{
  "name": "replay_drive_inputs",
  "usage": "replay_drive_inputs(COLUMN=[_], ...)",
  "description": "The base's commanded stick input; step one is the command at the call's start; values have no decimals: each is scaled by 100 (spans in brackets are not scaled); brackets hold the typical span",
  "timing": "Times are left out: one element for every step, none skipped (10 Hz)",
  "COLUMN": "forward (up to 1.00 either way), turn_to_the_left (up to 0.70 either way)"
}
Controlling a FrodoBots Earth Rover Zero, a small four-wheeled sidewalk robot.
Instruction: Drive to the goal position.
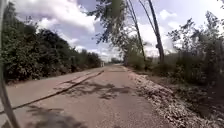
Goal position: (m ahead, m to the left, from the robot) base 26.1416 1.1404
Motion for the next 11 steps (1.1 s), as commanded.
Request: replay_drive_inputs(forward=[70,70,70,70,70,70,70,70,70,70,70], turn_to_the_left=[0,0,0,0,0,0,0,0,0,0,0])
